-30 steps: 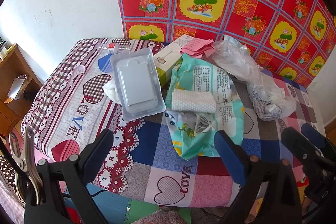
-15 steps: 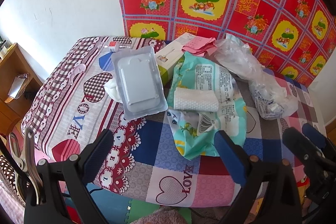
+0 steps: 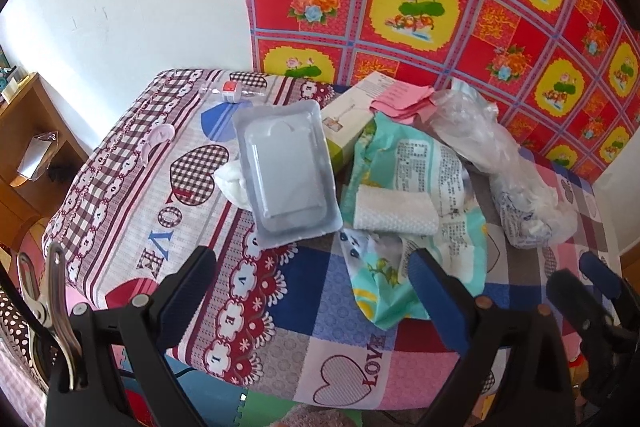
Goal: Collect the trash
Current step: 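Grasp the clear plastic blister tray with the left gripper and lift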
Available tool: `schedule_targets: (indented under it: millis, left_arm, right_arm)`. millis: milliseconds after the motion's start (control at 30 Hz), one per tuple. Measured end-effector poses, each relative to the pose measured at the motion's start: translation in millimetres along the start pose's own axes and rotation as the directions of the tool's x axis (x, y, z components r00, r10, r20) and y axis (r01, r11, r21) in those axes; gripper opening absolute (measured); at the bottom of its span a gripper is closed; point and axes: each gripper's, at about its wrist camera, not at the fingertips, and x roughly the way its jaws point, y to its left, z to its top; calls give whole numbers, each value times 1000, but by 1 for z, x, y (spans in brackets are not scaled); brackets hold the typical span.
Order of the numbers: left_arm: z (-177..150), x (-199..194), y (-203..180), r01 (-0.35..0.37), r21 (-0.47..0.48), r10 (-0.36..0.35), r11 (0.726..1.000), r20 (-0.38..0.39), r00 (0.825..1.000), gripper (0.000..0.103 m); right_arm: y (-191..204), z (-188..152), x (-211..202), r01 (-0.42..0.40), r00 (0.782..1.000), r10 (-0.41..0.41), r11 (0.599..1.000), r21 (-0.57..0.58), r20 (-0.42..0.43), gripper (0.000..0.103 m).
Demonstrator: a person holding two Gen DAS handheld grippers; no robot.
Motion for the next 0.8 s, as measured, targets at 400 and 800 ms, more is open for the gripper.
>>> schedule_targets:
  millis: [400,800]
  left_arm:
    - [25,39,9,2,-18,-2,1000,-31,1000,99]
    - [46,80,17,-7,-62,3,998,-69,998,100]
  right_arm:
    - [4,4,11,-5,999,4,1000,-19,-33,98]
    - [2,9,19,-9,998,5,997,-75,-56,98]
